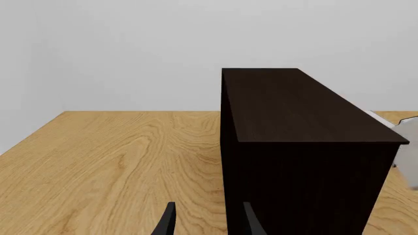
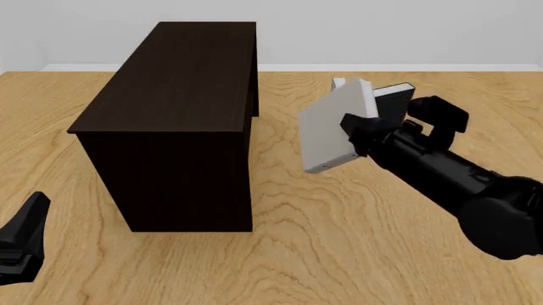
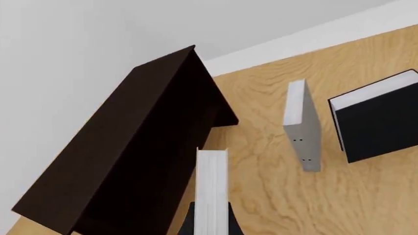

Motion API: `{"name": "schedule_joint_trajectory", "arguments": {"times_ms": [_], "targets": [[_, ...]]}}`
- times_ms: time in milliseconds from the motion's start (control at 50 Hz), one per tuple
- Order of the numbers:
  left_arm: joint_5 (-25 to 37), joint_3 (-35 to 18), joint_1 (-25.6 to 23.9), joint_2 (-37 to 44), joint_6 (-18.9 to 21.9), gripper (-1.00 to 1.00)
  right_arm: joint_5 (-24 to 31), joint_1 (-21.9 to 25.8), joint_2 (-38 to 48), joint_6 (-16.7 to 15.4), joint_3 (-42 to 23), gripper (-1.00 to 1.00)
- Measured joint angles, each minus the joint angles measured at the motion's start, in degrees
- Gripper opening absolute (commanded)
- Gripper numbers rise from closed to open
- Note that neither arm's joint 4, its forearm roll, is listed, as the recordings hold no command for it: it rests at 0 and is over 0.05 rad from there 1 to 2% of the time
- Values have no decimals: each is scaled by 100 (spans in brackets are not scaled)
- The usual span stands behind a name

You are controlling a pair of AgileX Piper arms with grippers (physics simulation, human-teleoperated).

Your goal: Pick up the book on the right and place it under the cabinet shelf.

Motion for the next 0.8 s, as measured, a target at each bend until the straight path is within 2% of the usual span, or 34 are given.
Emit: {"name": "schedule_joint_trajectory", "arguments": {"times_ms": [360, 800], "targets": [[0, 0, 0, 1, 0, 100, -903, 174, 761, 357, 13, -100], [0, 0, 0, 0, 0, 100, -1496, 369, 1561, 574, -254, -100]]}}
